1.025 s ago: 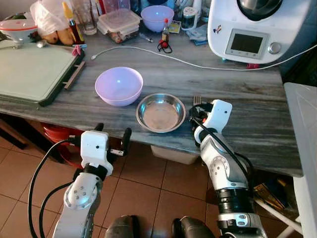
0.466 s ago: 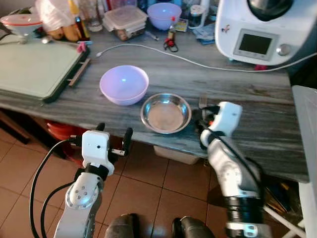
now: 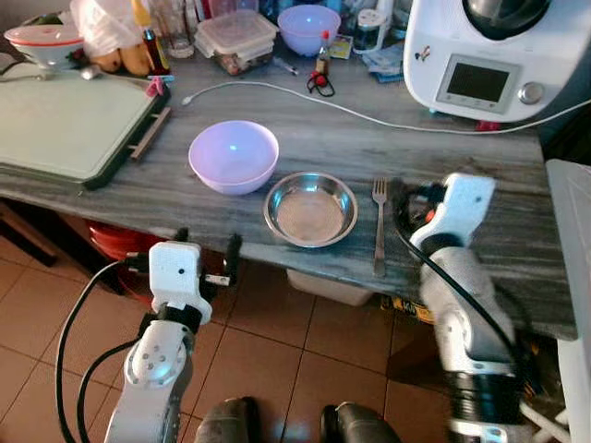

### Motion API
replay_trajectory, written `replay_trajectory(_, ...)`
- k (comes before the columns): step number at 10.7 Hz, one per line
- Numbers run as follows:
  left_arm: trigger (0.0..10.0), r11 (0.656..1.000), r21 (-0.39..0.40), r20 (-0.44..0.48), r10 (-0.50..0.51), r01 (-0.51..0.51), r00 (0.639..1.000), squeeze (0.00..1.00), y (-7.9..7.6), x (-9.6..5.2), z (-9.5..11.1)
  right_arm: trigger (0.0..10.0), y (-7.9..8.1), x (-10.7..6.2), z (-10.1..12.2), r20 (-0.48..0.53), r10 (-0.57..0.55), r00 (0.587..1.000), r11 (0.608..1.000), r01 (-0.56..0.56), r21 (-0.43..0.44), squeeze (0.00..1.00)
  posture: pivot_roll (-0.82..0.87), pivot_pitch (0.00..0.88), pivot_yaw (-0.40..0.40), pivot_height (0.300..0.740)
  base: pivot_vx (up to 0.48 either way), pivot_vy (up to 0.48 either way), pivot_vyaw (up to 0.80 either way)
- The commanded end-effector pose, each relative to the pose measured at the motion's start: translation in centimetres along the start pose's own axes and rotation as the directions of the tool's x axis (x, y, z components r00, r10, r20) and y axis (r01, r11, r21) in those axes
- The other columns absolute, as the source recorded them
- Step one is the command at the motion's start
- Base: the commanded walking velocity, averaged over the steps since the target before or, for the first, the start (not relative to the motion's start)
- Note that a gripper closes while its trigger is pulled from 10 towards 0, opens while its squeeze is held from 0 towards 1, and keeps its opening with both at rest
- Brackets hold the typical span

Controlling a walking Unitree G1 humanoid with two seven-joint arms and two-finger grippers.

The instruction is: Setting the table

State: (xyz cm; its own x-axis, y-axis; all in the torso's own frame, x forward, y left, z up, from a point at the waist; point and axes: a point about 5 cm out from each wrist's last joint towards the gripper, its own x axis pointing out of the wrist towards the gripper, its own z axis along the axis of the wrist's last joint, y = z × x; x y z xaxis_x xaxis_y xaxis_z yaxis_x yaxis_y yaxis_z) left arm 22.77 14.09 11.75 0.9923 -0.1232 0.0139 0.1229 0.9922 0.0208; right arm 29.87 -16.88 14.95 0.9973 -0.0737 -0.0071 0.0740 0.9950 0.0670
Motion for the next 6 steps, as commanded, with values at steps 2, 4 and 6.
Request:
replay_trajectory(2, 10.0, 1.0, 0.002, -0.018, 0.01, -0.01, 1.0, 0.0, 0.1, 0.0, -0.3, 10.0, -1.7, -1.0, -1.6, -0.066, -0.068, 0.995, 0.996, 0.064, -0.061, 1.0, 0.0, 0.115, 0.015, 0.74, 0.0, 0.0, 0.0)
replay_trajectory(4, 10.0, 1.0, 0.001, -0.022, 0.007, -0.007, 1.0, 0.0, 0.2, 0.0, -0.4, 10.0, -2.5, -1.7, -3.2, -0.162, -0.089, 0.983, 0.993, 0.075, -0.094, 1.0, 0.0, 0.119, 0.015, 0.74, 0.0, 0.0, 0.0)
replay_trajectory(6, 10.0, 1.0, 0.0, -0.023, 0.004, -0.004, 1.0, 0.0, 0.1, 0.1, -0.4, 10.0, -2.0, -1.9, -4.4, -0.233, -0.058, 0.971, 0.989, 0.023, -0.149, 0.68, 0.0, 0.122, 0.013, 0.74, 0.0, 0.0, 0.0)
